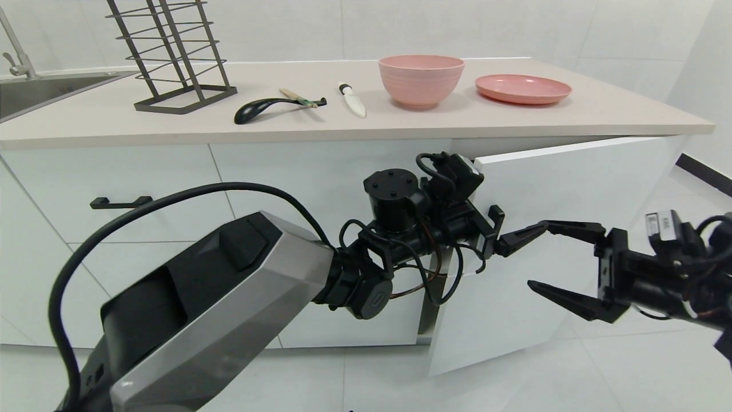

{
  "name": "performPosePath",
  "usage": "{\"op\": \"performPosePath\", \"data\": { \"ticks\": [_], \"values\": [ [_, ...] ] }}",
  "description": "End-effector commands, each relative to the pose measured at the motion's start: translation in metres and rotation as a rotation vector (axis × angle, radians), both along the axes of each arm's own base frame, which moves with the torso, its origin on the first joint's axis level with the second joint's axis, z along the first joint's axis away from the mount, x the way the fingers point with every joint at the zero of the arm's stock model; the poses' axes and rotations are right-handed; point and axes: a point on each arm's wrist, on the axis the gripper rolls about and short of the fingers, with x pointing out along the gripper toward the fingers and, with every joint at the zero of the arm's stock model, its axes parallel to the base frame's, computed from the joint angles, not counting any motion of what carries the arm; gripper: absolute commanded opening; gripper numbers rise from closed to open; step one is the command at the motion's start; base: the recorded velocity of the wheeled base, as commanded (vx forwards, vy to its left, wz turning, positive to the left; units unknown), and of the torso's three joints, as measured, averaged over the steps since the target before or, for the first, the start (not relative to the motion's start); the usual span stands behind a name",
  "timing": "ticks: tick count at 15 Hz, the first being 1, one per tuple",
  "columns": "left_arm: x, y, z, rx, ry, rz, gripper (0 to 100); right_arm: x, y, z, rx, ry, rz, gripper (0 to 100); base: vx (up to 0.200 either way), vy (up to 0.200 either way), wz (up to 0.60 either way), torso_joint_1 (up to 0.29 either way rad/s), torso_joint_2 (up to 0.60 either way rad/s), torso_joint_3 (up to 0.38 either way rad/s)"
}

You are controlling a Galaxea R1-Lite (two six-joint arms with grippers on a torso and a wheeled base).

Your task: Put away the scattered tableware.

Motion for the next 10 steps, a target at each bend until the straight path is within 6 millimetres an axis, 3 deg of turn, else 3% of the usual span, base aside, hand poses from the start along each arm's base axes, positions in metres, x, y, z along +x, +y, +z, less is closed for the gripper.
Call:
{"op": "performPosePath", "data": {
  "ticks": [1, 3, 6, 9, 10],
  "values": [
    [0.000, 0.000, 0.000, -0.002, -0.003, 0.000, 100, -0.061, -0.006, 0.016, -0.005, -0.049, -0.059, 100, 0.000, 0.000, 0.00, 0.000, 0.00, 0.000],
    [0.002, -0.001, 0.000, -0.009, -0.006, 0.004, 100, -0.074, -0.009, 0.027, -0.007, -0.107, -0.084, 100, 0.000, 0.000, 0.00, 0.000, 0.00, 0.000],
    [0.004, 0.000, 0.001, -0.012, -0.010, 0.010, 100, -0.105, -0.006, 0.025, -0.008, -0.124, -0.075, 100, 0.000, 0.000, 0.00, 0.000, 0.00, 0.000],
    [-0.004, -0.005, 0.001, -0.028, -0.028, -0.012, 100, -0.104, -0.008, 0.056, -0.011, -0.295, -0.091, 100, 0.000, 0.000, 0.00, 0.000, 0.00, 0.000],
    [-0.010, -0.009, -0.001, -0.041, -0.035, -0.025, 100, -0.101, -0.011, 0.076, -0.017, -0.389, -0.114, 100, 0.000, 0.000, 0.00, 0.000, 0.00, 0.000]
  ]
}}
